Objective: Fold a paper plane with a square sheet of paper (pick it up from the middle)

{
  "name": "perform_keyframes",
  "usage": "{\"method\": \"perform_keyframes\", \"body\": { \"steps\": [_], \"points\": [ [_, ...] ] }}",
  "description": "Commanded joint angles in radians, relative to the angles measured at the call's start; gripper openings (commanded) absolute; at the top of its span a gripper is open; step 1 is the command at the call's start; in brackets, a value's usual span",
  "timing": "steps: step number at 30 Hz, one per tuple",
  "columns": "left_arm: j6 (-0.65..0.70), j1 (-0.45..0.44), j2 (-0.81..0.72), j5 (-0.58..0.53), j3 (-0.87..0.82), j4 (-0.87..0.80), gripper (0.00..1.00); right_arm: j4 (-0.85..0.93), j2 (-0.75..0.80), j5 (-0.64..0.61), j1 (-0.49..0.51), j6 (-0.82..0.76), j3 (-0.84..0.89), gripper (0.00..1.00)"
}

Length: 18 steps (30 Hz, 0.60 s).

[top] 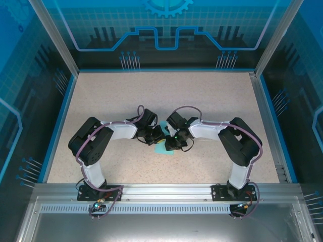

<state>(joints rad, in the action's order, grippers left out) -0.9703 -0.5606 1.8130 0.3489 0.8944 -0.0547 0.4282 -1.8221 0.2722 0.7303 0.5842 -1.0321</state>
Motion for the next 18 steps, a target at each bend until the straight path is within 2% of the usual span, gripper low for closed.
{"method": "perform_keyframes", "body": {
  "steps": [1,11,18],
  "points": [
    [-0.014,-0.013,0.065,-0.053,-0.041,-0.102,0.09,0.039,0.001,-0.001,-0.010,0.003,0.041,0.13],
    [-0.011,-0.014,0.063,-0.062,-0.037,-0.109,0.09,0.062,0.134,0.038,-0.017,-0.020,0.220,0.13],
    [-0.006,-0.014,0.059,-0.053,-0.032,-0.103,0.09,0.056,0.188,0.044,-0.042,-0.017,0.196,0.13]
  ]
}}
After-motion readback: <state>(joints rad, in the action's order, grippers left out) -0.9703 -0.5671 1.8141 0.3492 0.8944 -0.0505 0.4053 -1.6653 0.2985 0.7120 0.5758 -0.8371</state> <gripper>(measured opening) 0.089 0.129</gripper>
